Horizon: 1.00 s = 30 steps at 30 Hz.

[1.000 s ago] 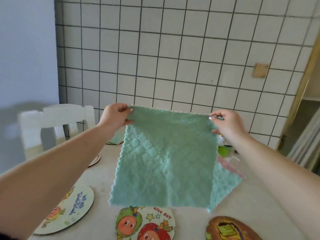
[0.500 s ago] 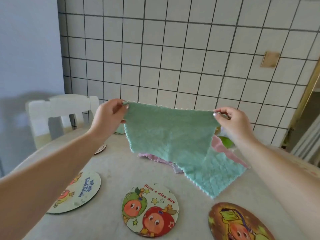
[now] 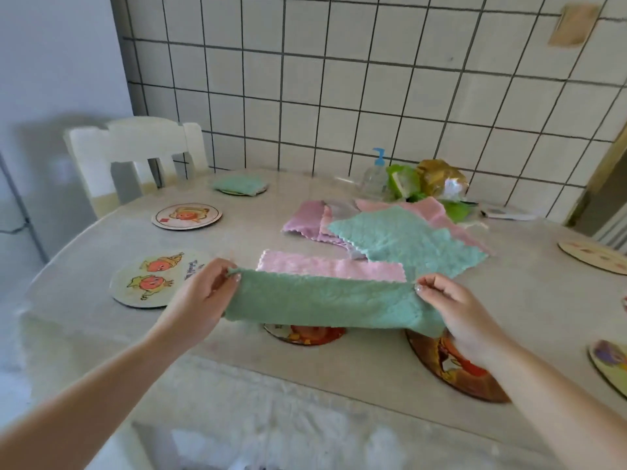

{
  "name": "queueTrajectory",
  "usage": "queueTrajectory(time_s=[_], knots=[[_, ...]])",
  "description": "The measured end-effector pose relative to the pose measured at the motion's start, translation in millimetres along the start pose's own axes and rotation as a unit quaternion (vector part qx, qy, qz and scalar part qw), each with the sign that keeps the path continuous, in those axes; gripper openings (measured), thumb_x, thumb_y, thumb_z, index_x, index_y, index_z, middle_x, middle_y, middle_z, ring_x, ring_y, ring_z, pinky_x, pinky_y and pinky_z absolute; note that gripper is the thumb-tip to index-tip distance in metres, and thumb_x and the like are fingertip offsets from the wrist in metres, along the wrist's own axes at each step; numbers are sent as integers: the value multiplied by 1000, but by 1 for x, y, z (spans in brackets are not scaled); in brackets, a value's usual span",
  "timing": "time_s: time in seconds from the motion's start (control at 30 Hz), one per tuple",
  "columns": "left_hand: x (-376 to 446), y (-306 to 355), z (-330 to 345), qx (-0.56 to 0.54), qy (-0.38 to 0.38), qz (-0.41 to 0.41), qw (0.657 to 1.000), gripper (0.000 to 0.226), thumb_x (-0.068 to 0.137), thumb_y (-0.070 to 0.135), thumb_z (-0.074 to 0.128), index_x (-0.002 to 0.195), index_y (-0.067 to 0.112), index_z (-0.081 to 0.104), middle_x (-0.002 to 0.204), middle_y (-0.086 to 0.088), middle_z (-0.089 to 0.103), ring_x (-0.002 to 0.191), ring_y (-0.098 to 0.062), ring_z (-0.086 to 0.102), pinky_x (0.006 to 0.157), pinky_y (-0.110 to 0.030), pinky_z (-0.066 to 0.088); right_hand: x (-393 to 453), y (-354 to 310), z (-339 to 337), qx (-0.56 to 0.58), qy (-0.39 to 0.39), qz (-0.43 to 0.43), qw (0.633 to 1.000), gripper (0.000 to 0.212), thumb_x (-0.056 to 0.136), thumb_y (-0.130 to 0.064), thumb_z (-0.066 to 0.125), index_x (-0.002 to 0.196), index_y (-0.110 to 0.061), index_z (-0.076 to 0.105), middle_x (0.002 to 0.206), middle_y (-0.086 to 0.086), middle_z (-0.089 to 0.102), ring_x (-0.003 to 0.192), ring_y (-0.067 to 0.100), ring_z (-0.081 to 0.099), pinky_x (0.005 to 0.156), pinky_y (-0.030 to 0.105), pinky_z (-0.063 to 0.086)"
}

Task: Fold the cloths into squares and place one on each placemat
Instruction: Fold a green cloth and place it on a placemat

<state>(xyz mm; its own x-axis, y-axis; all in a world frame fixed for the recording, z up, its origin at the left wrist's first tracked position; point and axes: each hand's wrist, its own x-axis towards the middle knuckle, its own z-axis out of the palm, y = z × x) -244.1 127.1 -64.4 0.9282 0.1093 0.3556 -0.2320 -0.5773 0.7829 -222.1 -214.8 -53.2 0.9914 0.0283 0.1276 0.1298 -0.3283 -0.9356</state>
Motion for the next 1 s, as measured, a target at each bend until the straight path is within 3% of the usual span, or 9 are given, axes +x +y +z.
queueTrajectory(time_s=[0.1, 0.27, 0.4, 0.5, 0.63, 0.73, 0.83, 0.93, 1.0], knots=[[-9, -5, 3, 10, -2, -15, 1000, 18, 94, 18, 48, 79, 27, 52, 70, -3, 57, 63, -22, 53, 62, -46, 51, -6, 6, 0, 8, -26, 31, 999, 17, 93, -17, 52, 82, -20, 64, 83, 2, 57, 83, 14, 53, 79, 29, 38], [-5, -12, 7, 25, -15, -36, 999, 14, 94, 18, 48, 83, 25, 54, 71, 1, 57, 62, -16, 52, 54, -30, 40, -4, 3, -6, -78, -84, 39, 993, 13, 94, -24, 51, 90, -18, 62, 81, -3, 58, 81, 11, 53, 77, 27, 37], [15, -13, 12, 51, -20, -35, 998, 8, 94, 20, 49, 94, 20, 57, 77, 6, 60, 68, -9, 54, 55, -23, 35, 17, 3, -6, -135, -40, 32, 990, 9, 92, -27, 55, 88, -25, 62, 90, -9, 63, 90, 5, 57, 82, 30, 43], [40, -15, 18, 65, -26, -45, 997, 7, 93, 26, 50, 96, 23, 55, 84, 8, 61, 75, -7, 57, 62, -24, 45, 38, 6, -6, -173, -15, 25, 984, 5, 90, -29, 57, 90, -30, 62, 96, -15, 61, 93, 3, 56, 85, 32, 44], [76, -29, 28, 108, -62, -51, 991, 12, 91, 33, 53, 97, 23, 54, 88, 4, 62, 75, -14, 59, 67, -32, 51, 67, 14, -6, -208, -8, 21, 978, 3, 88, -29, 60, 87, -26, 61, 84, -13, 59, 87, 11, 56, 68, 24, 40], [97, -34, 35, 117, -81, -52, 988, 13, 90, 33, 55, 95, 21, 54, 88, 2, 62, 74, -21, 62, 72, -40, 54, 87, 23, -6, -234, -2, 32, 972, 7, 87, -31, 61, 88, -24, 61, 98, -8, 60, 101, 10, 52, 81, 28, 39], [112, -38, 41, 142, -91, -49, 984, 13, 90, 33, 55, 94, 21, 53, 91, 3, 62, 72, -20, 61, 71, -39, 53, 102, 30, -5, -252, -1, 39, 967, 7, 86, -31, 63, 84, -24, 61, 99, -4, 62, 106, 12, 54, 86, 32, 42], [121, -41, 45, 166, -93, -41, 981, 15, 90, 33, 56, 97, 19, 55, 95, 4, 61, 74, -19, 60, 70, -34, 50, 111, 33, -4, -273, -7, 44, 961, 9, 86, -32, 63, 81, -25, 60, 96, -1, 64, 94, 18, 61, 74, 31, 47], [127, -43, 47, 176, -92, -40, 979, 20, 89, 32, 57, 102, 17, 57, 96, 4, 60, 83, -20, 61, 77, -36, 51, 116, 35, -3, -292, -3, 44, 955, 10, 86, -33, 62, 82, -25, 60, 93, 0, 63, 85, 24, 66, 66, 29, 47]])
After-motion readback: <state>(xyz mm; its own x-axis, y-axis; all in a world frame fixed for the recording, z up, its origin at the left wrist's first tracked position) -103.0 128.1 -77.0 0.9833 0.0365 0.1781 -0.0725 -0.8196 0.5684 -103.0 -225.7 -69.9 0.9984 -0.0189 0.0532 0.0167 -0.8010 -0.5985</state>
